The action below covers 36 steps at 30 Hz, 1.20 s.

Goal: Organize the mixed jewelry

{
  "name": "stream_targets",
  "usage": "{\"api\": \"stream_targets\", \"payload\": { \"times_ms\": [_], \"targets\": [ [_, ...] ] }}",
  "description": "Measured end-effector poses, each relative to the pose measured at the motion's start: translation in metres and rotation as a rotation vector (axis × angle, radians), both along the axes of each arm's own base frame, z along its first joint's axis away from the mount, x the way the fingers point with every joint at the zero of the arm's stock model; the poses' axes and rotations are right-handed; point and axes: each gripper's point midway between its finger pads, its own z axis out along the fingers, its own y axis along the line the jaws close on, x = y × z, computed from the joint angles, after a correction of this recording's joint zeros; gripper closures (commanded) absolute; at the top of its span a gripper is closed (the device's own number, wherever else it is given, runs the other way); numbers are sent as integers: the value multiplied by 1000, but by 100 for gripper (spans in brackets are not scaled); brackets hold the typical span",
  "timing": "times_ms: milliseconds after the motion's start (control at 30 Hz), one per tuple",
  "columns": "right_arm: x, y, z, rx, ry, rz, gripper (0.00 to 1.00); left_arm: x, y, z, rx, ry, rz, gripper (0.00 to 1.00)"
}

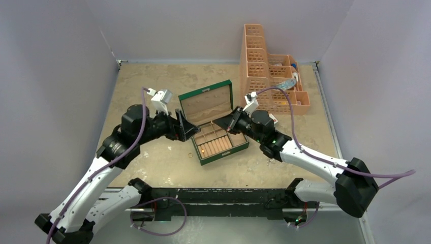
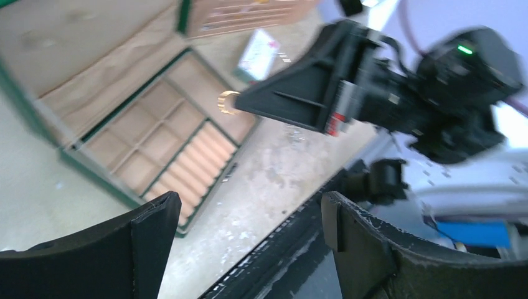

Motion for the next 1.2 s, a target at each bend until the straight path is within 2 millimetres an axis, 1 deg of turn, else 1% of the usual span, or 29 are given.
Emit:
{"api": "stream_targets", "payload": {
  "times_ms": [67,167,267,433,567,633,767,900,1200],
  "targets": [
    [-3,-2,7,25,-25,22,100,-15,-9,16,-80,-63,-91,19],
    [-13,0,25,83,-83,79,100,-32,-22,35,-173,-124,-206,24],
    [-31,3,52,164,-166,175,100,-36,-33,48,-225,-155,-287,32],
    [-65,8,101,302,-325,349,100,-41,-47,55,-281,-148,-380,43],
    [-89,5,125,390,-419,457,100,-53,-53,72,-348,-161,-453,54],
    [-97,4,133,420,-444,490,100,-59,-55,82,-386,-176,-496,59],
    [-107,3,142,457,-477,539,100,-68,-58,92,-434,-189,-552,66],
    [-112,2,146,480,-486,564,100,-70,-59,93,-456,-181,-562,72],
    [-113,2,144,494,-478,570,100,-67,-61,87,-489,-142,-547,77]
  ]
}}
